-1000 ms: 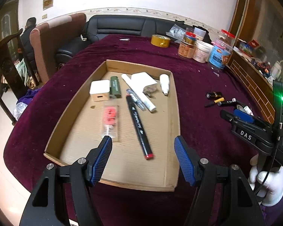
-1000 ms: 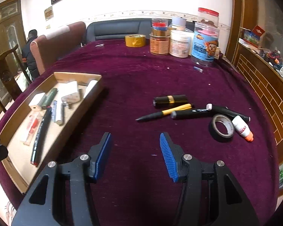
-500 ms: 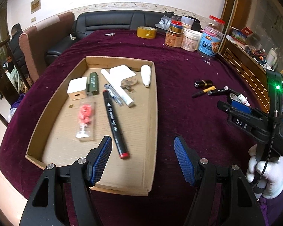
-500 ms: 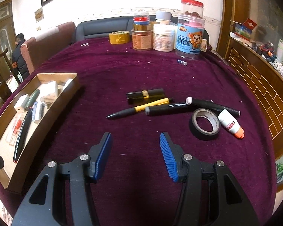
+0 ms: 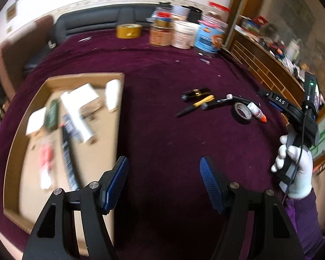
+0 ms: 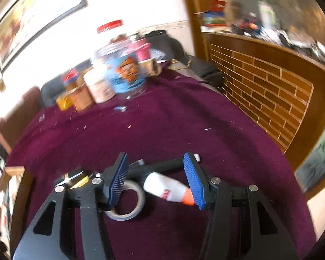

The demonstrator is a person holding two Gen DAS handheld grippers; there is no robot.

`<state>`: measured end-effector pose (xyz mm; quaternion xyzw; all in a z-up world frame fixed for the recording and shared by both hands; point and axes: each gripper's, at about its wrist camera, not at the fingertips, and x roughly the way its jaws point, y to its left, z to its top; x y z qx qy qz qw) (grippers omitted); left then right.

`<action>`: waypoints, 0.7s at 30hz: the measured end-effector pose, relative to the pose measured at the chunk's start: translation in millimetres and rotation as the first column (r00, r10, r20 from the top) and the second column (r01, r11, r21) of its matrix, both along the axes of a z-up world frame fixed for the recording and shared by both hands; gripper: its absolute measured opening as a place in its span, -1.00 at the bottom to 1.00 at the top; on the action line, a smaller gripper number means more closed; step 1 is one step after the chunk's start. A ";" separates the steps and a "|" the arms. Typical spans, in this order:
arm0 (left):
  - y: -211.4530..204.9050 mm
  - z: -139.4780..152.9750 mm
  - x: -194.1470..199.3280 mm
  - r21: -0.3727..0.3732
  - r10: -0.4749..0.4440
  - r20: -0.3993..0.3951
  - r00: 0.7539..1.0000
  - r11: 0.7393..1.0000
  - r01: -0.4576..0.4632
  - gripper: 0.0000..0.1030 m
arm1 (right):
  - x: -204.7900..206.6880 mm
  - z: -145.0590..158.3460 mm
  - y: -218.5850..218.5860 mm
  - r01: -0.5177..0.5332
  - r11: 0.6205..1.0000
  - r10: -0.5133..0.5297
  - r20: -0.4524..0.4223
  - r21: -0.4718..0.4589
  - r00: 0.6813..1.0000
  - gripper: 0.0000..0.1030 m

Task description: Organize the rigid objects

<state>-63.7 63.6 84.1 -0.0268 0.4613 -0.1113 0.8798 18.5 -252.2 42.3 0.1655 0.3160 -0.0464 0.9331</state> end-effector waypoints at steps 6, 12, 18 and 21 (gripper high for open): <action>-60.1 -12.6 56.8 0.061 -0.131 0.025 0.991 0.990 0.129 0.20 | 0.2 -6.7 -13.4 0.007 0.995 -0.004 -0.040 0.095 0.999 -0.01; -98.2 -35.9 107.2 0.117 -0.214 0.001 0.977 0.970 0.212 0.20 | -0.8 -10.2 -16.4 0.003 0.992 0.004 -0.056 0.123 0.998 0.02; -125.9 -41.0 139.1 0.145 -0.314 0.007 0.949 0.940 0.310 0.27 | 1.6 -14.0 -20.6 0.009 0.989 0.002 -0.074 0.145 0.997 0.02; -140.2 -52.7 143.5 0.208 -0.352 -0.001 0.936 0.916 0.344 0.77 | 4.1 -16.5 -20.2 0.007 0.990 0.005 -0.087 0.144 0.996 0.02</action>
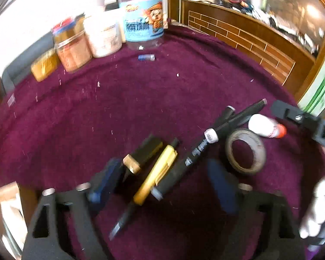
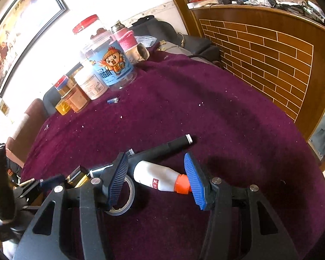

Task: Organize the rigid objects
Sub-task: 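Grasp the black lipstick tube with gold band with the left tool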

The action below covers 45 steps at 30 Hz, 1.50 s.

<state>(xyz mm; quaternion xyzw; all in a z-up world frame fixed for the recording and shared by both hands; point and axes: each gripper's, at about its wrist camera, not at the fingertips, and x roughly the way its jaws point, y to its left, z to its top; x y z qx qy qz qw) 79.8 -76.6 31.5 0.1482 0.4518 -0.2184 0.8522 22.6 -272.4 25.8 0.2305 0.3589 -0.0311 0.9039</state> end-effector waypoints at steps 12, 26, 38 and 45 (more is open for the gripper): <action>24.7 -2.3 -39.7 -0.052 -0.003 -0.098 0.995 0.999 -0.002 -0.28 | 3.3 -6.6 -0.7 -0.004 1.000 0.004 -0.026 0.002 1.000 0.02; 90.9 21.8 -105.2 -0.193 0.119 -0.090 0.989 0.972 -0.134 0.08 | 4.9 -10.6 4.2 -0.024 1.000 0.024 -0.048 0.000 0.999 0.02; 105.5 -7.7 -72.9 -0.285 0.144 -0.230 0.963 0.936 -0.208 -0.56 | 1.9 -9.1 0.5 -0.021 1.000 0.021 -0.032 0.020 0.999 0.02; 91.9 -7.2 -79.5 -0.135 0.182 -0.114 0.977 0.971 -0.197 -0.53 | 0.8 -6.0 2.7 -0.028 1.000 0.028 -0.014 0.014 1.000 0.02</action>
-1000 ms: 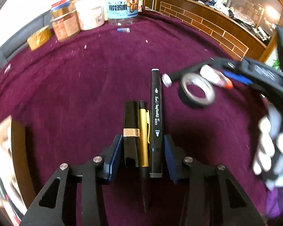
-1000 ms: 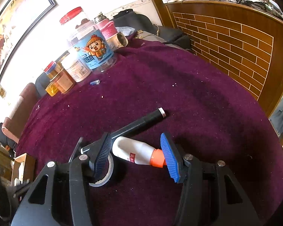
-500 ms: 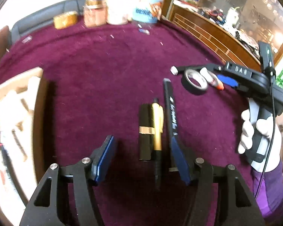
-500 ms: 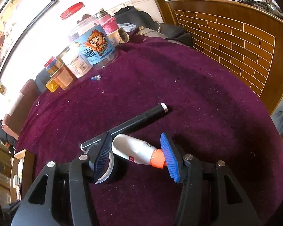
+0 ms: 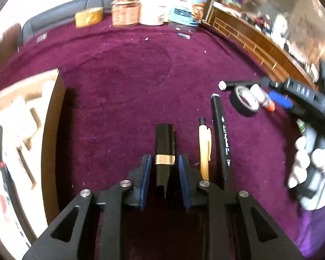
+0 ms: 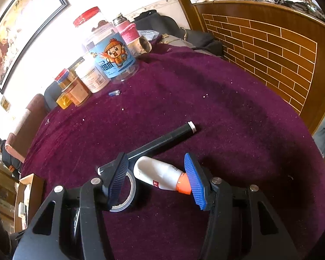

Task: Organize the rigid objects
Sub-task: 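Grasp the black lipstick tube with gold band with the left tool, then lift the lipstick with the left tool while the right tool grasps another black marker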

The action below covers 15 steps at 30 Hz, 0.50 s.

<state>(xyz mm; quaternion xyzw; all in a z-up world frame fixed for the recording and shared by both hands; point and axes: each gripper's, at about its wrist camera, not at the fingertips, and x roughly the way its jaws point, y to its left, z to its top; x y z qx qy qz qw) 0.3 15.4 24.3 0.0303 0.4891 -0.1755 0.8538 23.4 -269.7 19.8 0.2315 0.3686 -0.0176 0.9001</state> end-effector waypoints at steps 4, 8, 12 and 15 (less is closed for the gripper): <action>-22.8 -4.6 -3.8 0.111 -0.035 0.071 0.997 0.993 0.026 -0.28 | 0.2 -0.6 -0.2 -0.002 1.000 0.002 -0.002 0.003 1.000 0.02; -23.4 -7.0 -4.8 0.096 -0.015 0.118 0.993 0.995 0.004 -0.27 | 0.4 -1.0 -0.8 -0.003 1.000 0.003 -0.003 0.007 1.000 0.02; -19.3 -4.6 -9.0 0.067 0.006 0.108 0.994 0.998 -0.013 -0.74 | 1.4 -1.5 0.2 -0.005 1.000 0.005 0.000 0.003 1.000 0.02; -7.0 2.4 -18.1 -0.025 0.043 0.076 0.996 0.999 -0.042 -0.73 | 2.0 -1.7 2.6 -0.012 1.000 0.012 0.001 -0.009 1.000 0.02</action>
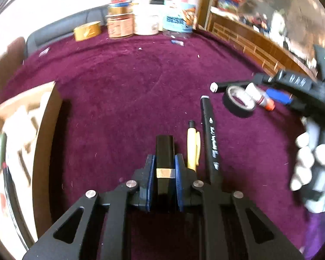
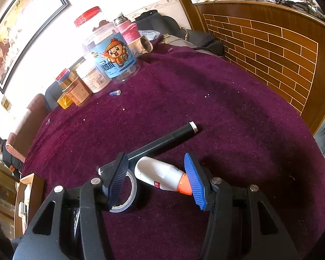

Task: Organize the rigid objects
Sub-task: 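Lift the lipstick with the left tool while the right tool grasps another black marker, then carry the lipstick over the box with the left tool while the right tool lifts the marker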

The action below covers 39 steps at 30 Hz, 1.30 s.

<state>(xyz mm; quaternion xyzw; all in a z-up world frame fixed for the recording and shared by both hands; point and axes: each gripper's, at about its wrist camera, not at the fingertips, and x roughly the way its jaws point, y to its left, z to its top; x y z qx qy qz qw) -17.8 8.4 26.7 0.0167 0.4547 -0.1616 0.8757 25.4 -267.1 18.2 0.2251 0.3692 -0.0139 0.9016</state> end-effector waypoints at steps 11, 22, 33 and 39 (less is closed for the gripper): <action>67.9 58.2 -72.4 -0.221 0.104 0.103 0.989 0.972 -0.079 -0.72 | -12.0 15.5 16.5 0.023 0.991 -0.010 0.101 -0.128 0.995 0.02; 125.7 60.5 -105.3 -0.330 0.159 0.121 0.980 0.937 -0.111 -0.72 | -38.1 -6.8 112.6 -0.336 0.941 0.331 -0.092 -0.044 0.939 0.02; 166.6 48.9 -115.9 -0.384 0.224 0.104 0.969 0.908 -0.168 -0.72 | -36.8 -8.8 143.0 -0.296 0.920 0.253 -0.187 -0.257 0.949 -0.74; 181.4 37.8 -114.5 -0.404 0.236 0.077 0.969 0.895 -0.186 -0.72 | -32.1 -8.9 144.3 -0.307 0.906 0.251 -0.215 -0.293 0.944 -0.75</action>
